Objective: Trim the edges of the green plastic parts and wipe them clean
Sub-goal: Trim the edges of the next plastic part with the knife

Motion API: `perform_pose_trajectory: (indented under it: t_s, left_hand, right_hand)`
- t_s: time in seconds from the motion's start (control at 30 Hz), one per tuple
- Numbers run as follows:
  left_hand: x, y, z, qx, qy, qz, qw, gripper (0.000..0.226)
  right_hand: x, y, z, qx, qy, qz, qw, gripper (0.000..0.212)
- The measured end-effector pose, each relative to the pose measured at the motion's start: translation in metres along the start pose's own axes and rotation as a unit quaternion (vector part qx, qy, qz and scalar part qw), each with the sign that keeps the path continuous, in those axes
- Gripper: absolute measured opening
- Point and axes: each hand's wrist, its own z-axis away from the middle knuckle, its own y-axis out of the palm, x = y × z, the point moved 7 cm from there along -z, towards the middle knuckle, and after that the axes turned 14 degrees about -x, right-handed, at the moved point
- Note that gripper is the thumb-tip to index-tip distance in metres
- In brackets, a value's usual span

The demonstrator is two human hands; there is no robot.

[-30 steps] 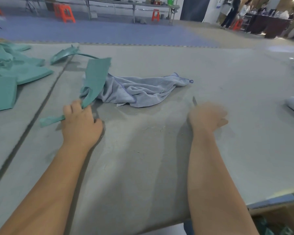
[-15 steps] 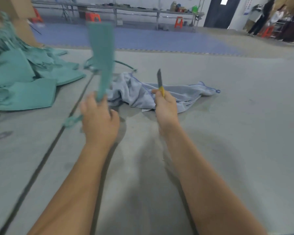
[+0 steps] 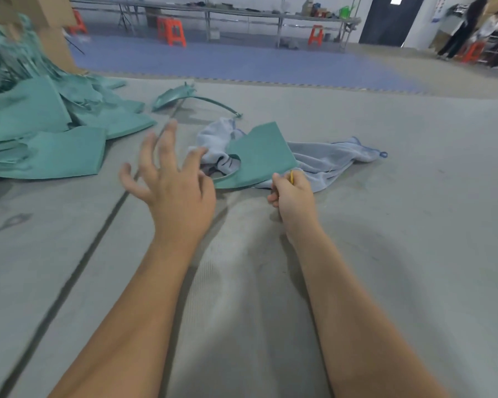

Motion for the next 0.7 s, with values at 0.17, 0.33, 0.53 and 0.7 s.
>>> perform_pose_trajectory:
  t_s: [0.17, 0.33, 0.53, 0.7]
  left_hand:
    - [0.027, 0.029, 0.009, 0.160, -0.005, -0.046, 0.986, 0.027]
    - [0.040, 0.051, 0.022, 0.287, -0.036, -0.010, 0.957, 0.031]
    - [0.009, 0.040, 0.015, 0.206, 0.013, 0.077, 0.975, 0.025]
    - [0.010, 0.014, 0.001, 0.064, -0.012, 0.126, 0.990, 0.020]
  right_hand:
    - [0.005, 0.009, 0.010, 0.038, -0.054, 0.064, 0.996, 0.033]
    - [0.006, 0.007, 0.013, 0.041, -0.059, 0.077, 0.994, 0.029]
    - [0.005, 0.008, 0.012, 0.032, -0.051, 0.047, 0.997, 0.039]
    - [0.006, 0.008, 0.011, 0.018, -0.046, 0.042, 0.998, 0.039]
